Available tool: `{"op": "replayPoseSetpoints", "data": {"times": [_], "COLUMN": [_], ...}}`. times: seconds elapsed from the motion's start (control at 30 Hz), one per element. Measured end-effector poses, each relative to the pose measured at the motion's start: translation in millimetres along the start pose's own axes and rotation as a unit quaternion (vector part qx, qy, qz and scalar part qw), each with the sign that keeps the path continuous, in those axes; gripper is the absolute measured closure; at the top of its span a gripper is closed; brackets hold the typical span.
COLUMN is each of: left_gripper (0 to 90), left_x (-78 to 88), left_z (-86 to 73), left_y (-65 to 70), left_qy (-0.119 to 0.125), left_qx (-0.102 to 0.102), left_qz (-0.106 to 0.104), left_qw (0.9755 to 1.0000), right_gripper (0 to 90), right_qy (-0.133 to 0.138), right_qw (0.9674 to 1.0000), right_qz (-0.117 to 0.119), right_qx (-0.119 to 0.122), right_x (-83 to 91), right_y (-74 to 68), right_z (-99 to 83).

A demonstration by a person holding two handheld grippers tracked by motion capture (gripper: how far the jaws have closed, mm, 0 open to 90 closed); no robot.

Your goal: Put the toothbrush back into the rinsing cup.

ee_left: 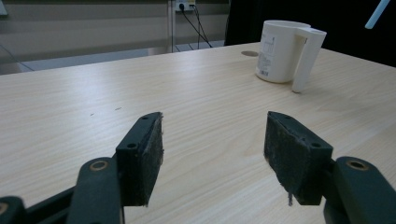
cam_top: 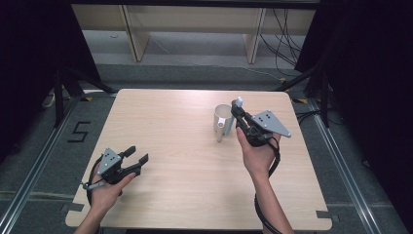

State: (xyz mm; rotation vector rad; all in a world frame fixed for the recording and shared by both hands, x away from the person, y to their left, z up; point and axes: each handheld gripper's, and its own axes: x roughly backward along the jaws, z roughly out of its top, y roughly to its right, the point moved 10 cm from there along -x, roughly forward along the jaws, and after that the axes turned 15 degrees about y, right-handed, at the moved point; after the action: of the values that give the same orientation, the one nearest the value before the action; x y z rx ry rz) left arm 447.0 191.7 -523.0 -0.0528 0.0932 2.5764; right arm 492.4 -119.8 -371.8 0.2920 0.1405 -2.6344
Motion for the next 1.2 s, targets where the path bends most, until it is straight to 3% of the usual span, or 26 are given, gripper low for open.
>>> {"op": "replayPoseSetpoints", "data": {"times": [0.03, 0.07, 0.2, 0.27, 0.33, 0.6, 0.63, 0.77, 0.9, 0.93, 1.2], "left_gripper": [36.8, 36.8, 36.8, 36.8, 36.7, 36.7, 36.7, 36.7, 36.7, 36.7, 36.8], "left_x": [0.9, 1.4, 3.6, 2.2, 4.4, 4.8, 2.3, 4.1, 2.3, 3.8, 3.5], "left_z": [-0.7, -1.1, -4.2, -3.7, -4.6, -5.1, -4.5, -5.8, -4.6, -5.5, -5.9], "left_y": [-0.6, -1.1, -2.4, -1.8, -2.6, -1.9, -0.8, -0.3, 0.8, 0.4, 1.4], "left_qy": [0.000, 0.001, -0.008, 0.000, -0.009, -0.009, 0.001, -0.010, -0.001, -0.009, -0.009], "left_qx": [0.000, 0.001, -0.002, 0.000, -0.003, -0.004, -0.003, -0.004, -0.004, -0.006, -0.006], "left_qz": [0.001, 0.002, 0.011, 0.008, 0.014, 0.015, 0.009, 0.012, 0.006, 0.011, 0.010], "left_qw": [1.0000, 1.0000, 0.9999, 1.0000, 0.9999, 0.9998, 1.0000, 0.9999, 1.0000, 0.9999, 0.9999], "right_gripper": [85.0, 85.0, 85.0, 85.0, 85.0, 85.0, 85.0, 85.0, 84.9, 84.9, 84.9], "right_qy": [0.005, 0.002, 0.005, 0.008, 0.007, 0.003, -0.003, -0.002, -0.004, -0.006, -0.011], "right_qw": [0.9998, 1.0000, 1.0000, 0.9999, 0.9999, 0.9999, 0.9999, 0.9999, 0.9998, 0.9998, 0.9997], "right_qz": [0.002, 0.001, -0.001, -0.004, -0.005, -0.010, -0.008, -0.010, -0.014, -0.012, -0.014], "right_qx": [0.017, 0.002, 0.002, 0.011, 0.014, 0.010, 0.010, 0.012, 0.014, 0.014, 0.019], "right_x": [-1.9, -2.9, -7.9, -10.6, -12.4, -20.1, -22.2, -27.5, -31.4, -32.4, -39.5], "right_y": [2.8, 0.4, 0.8, 2.5, 3.5, 4.3, 3.7, 4.2, 4.3, 3.8, 4.8], "right_z": [1.3, 0.6, 2.8, 3.8, 4.5, 5.7, 5.2, 5.2, 4.7, 4.1, 0.9]}}
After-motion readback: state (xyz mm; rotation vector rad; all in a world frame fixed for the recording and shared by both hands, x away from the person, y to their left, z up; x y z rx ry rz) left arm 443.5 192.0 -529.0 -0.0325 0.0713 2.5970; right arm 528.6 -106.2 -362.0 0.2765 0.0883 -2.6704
